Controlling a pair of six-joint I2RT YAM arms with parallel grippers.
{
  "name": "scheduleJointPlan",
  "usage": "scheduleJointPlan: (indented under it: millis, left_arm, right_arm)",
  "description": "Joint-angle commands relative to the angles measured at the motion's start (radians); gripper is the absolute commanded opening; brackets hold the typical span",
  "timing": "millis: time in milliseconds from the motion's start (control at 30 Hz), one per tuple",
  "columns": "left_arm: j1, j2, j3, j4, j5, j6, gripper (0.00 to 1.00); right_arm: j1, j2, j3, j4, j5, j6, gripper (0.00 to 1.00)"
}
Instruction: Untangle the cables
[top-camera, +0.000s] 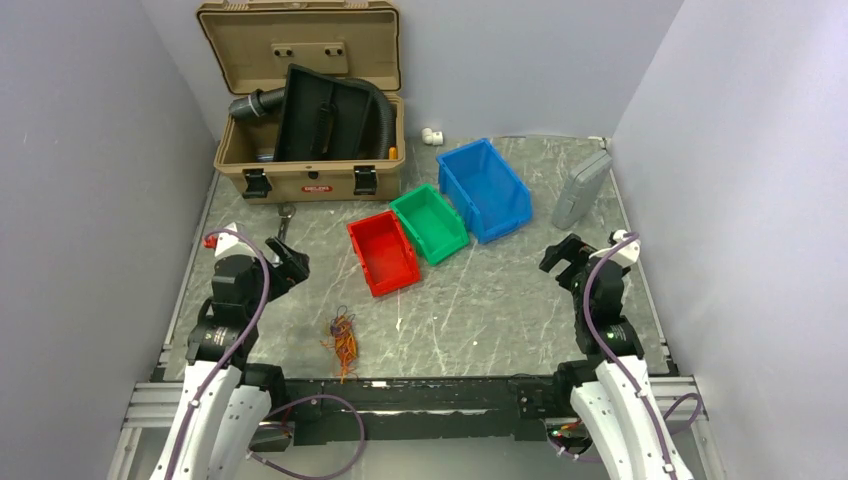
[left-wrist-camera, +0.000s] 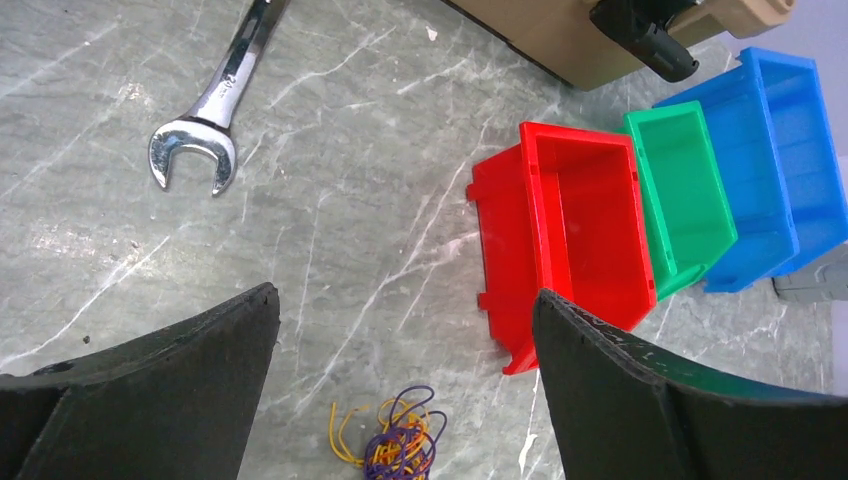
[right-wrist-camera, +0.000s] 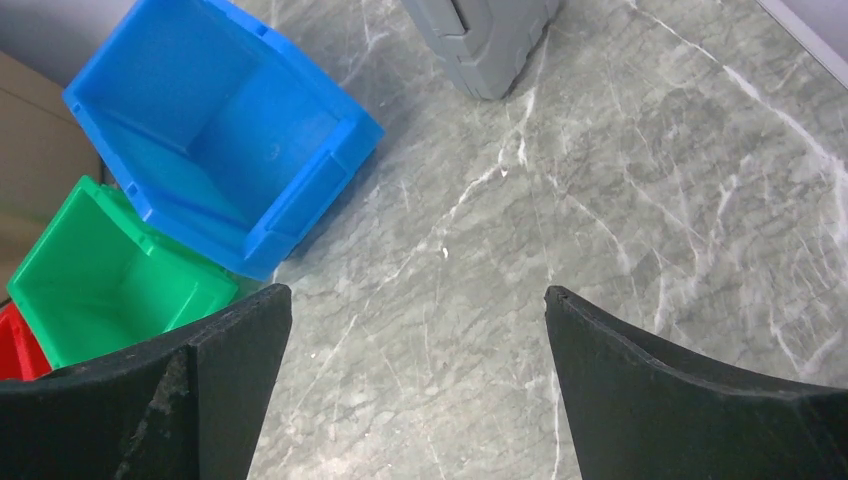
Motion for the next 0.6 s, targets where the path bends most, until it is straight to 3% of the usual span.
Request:
scheduleJointPlan:
  millis: [0,200,333,467,567]
  left_arm:
    - [0.003,-0.017,0.007,0.012,0.037,-0.009,0.99]
    - [0.003,-0.002,0.013,-0.013,0.072,0.048,0.99]
    - [0.003,0.062,0.022,-0.03,0.191,0.064,0.99]
    - [-0.001,0.121,-0.005,-0.028,0.265,0.021,0.99]
    - [-0.024,0.146,-0.042,0.001,0.304,-0.018,0.99]
  right_arm:
    - [-0.001,-0.027,0.034,-0.012,0.001,0.025,1.0]
    - [-0.003,-0.011,0.003,0.011,-0.114,0.054,1.0]
    - [-0.001,0.023,0.023,0.012,-0.198,0.007,1.0]
    - [0.001,0.076,0.042,0.034,-0.319,-0.03,1.0]
    - [0.013,0.142,0.05,0.075,-0.451,-0.036,0.94]
